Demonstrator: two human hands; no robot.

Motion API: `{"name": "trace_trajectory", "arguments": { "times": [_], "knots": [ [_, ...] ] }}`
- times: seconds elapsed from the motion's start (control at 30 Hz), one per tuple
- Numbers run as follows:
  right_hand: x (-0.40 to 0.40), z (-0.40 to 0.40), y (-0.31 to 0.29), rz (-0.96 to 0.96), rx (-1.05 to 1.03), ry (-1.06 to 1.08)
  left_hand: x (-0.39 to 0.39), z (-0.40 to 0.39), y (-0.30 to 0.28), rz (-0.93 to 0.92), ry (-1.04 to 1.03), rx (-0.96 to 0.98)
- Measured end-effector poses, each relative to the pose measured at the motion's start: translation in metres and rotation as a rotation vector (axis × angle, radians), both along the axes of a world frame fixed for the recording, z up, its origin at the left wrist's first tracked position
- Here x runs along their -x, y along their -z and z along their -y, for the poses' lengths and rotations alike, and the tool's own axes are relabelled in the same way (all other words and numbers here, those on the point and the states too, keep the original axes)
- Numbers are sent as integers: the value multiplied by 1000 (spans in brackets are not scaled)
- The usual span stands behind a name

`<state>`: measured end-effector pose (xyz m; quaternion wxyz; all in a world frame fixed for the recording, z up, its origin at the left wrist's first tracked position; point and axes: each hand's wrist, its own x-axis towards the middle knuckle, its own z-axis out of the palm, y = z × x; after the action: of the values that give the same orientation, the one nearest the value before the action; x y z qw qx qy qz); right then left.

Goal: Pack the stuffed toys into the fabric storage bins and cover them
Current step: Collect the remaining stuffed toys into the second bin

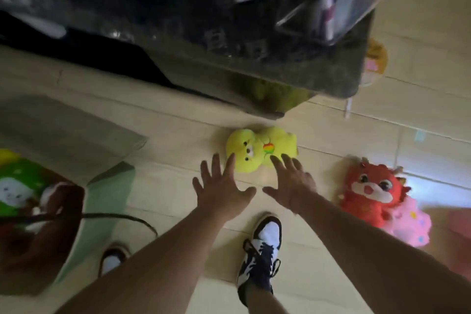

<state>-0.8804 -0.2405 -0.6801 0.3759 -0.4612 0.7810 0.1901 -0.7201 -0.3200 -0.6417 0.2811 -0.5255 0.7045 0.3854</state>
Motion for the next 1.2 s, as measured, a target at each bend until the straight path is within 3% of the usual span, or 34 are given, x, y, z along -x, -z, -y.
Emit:
{"name": "trace_trajectory", "arguments": {
  "times": [0.13,0.33,0.4,0.47,0.53,0.57,0.67,0.83,0.97,1.07,1.2],
  "knots": [
    [20,45,59,-108,20,-242,-10,1,44,8,78,-14],
    [24,67,119,-261,-116,-392,-35,-14,77,-65,-164,-147],
    [9,49,124,-245,-247,-242,-46,-23,73,-109,-409,-310],
    [-15,28,114,-63,-254,172,-59,-30,63,-174,-788,-476],
    [-49,11,82,229,-48,601,-72,-37,46,-195,-983,-509],
    [-70,3,59,360,64,704,-80,-40,35,-226,-1031,-506],
    [-135,0,-27,673,218,683,-111,-34,-4,-405,-1193,-450],
    [-201,26,-109,998,103,687,-212,11,-71,-565,-1340,-413],
    [-275,82,-143,1094,109,598,-301,55,-114,-654,-1276,-225],
    [-351,133,-160,1122,207,630,-370,89,-131,-626,-1333,49],
    [-448,196,-145,1077,251,698,-457,121,-142,-615,-1408,281]
  ]
}}
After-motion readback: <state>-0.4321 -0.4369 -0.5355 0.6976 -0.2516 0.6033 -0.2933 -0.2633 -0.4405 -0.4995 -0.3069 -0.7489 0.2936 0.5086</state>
